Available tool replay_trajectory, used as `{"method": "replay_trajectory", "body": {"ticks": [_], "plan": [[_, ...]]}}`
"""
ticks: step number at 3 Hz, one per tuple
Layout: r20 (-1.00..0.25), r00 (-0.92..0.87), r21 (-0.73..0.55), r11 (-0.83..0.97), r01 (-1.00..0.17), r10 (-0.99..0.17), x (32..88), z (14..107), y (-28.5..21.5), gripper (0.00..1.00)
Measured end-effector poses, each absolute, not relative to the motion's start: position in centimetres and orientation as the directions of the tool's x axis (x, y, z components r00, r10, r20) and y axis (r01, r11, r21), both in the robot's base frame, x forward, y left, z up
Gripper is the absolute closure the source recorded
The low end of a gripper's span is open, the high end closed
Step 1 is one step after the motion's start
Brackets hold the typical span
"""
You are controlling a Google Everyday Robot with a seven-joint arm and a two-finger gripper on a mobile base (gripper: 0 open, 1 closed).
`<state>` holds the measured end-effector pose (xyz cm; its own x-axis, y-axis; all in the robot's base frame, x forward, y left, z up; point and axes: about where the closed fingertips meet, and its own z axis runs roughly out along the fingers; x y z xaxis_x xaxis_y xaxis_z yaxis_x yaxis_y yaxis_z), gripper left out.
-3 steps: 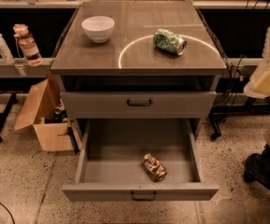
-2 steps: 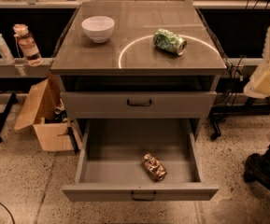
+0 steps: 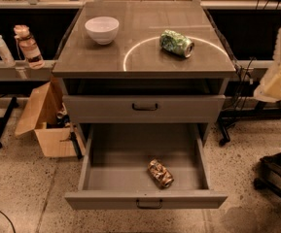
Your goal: Pick orange can from middle drawer and place on counter
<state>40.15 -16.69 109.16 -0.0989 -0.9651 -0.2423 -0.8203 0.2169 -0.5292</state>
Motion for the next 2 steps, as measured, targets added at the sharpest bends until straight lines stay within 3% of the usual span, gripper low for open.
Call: {"method": "replay_trajectory", "body": {"ticks": [2], "plan": [[-0.278,-0.09,-0.525,0.229,-0.819,-0.956,39.59,108.77,-16.54,0.0]]}}
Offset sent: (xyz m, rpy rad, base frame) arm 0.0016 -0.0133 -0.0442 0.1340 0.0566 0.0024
